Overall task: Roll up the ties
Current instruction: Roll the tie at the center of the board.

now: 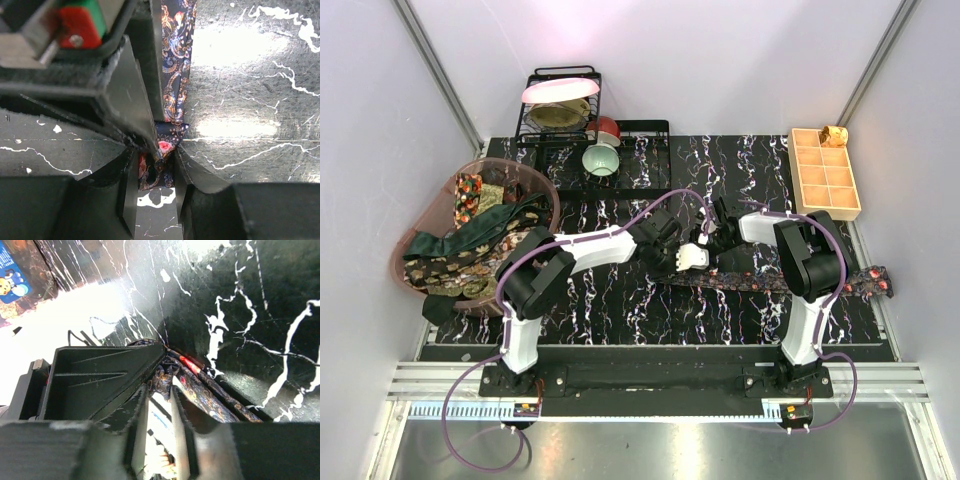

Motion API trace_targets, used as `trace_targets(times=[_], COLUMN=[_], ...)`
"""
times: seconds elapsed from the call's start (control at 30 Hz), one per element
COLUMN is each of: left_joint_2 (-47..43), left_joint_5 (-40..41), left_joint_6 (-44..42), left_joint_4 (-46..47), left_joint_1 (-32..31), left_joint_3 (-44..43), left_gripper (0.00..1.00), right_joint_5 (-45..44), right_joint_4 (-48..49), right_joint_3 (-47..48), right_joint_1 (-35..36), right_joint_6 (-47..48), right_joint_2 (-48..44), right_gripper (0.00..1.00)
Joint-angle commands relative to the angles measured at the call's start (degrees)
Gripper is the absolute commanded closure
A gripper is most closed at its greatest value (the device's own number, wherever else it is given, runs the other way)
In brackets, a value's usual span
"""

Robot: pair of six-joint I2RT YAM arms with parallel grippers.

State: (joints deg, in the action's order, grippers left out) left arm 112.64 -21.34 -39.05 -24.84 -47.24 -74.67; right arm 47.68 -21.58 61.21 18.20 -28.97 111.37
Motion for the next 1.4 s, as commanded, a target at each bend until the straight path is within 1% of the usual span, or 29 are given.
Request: trace_targets(times=[0.0,0.23,0.3,0.33,0.37,0.4,0.47,0.5,0.6,0.63,0.73,0.77,0.9,1.1,1.23,1.37], left_joint_2=[1.0,1.18,1.0,0.83,0.65,0.04,-0.66,-1.54,-3.64,-4.18,-6.11,-6.38,-7.17,-5.5,-5.33,-5.59], left_joint_5=[3.94,3.85,3.59,3.42,2.8,2.28,0.53,-0.1,-2.73,-3.43,-7.3,-8.88,-11.08,-12.84,-13.37,-16.44], left_joint_6=[-1.65,-1.56,-1.47,-1.38,-1.38,-1.3,-1.03,-0.42,2.12,3.18,5.21,5.3,2.93,2.66,1.35,-0.58], left_joint_4=[-0.3,-0.65,-0.74,-0.74,-0.82,-0.91,-1.0,-0.74,1.89,2.95,5.76,6.38,6.91,6.64,9.19,13.14], left_joint_1=[0.31,0.31,0.31,0.31,0.31,0.4,0.92,1.1,3.12,3.91,7.42,7.69,7.87,7.69,6.9,6.73], left_joint_3=[0.76,0.41,0.32,0.32,0.58,0.76,1.63,2.07,4.18,4.62,5.94,6.29,7.52,5.86,6.56,9.01], left_gripper=[0.69,0.69,0.68,0.67,0.65,0.59,0.54,0.47,0.39,0.34,0.3,0.3,0.3,0.3,0.31,0.32], right_joint_5=[2.41,1.8,1.28,-0.29,-1.35,-2.15,-4.68,-5.05,-5.58,-6.28,-7.42,-7.6,-7.69,-7.69,-7.95,-7.96], right_joint_4=[2.16,2.07,1.81,1.72,1.2,0.41,-0.47,-0.82,-1.61,-1.88,-2.58,-2.76,-3.03,-3.2,-3.38,-3.55], right_joint_3=[-0.3,-0.65,-0.48,-0.39,-0.22,0.22,0.66,0.84,1.1,1.1,1.1,1.19,1.37,1.46,1.63,1.72], right_joint_1=[-0.27,-0.09,-0.09,-0.18,-0.18,-0.18,-0.18,-0.18,-0.18,-0.09,-0.18,-0.09,-0.18,-0.18,-0.18,-0.09], right_joint_6=[-1.53,-1.0,-0.47,-0.04,0.92,1.63,3.21,3.57,4.36,4.54,5.24,5.41,5.33,5.24,5.24,5.24], right_joint_2=[-1.51,0.51,1.04,1.39,1.48,1.65,2.09,2.09,3.06,3.5,4.11,4.29,4.82,5.26,5.78,5.87], right_gripper=[0.78,0.77,0.85,1.0,1.0,1.0,1.0,1.0,1.0,1.0,1.0,1.0,1.0,1.0,1.0,1.0])
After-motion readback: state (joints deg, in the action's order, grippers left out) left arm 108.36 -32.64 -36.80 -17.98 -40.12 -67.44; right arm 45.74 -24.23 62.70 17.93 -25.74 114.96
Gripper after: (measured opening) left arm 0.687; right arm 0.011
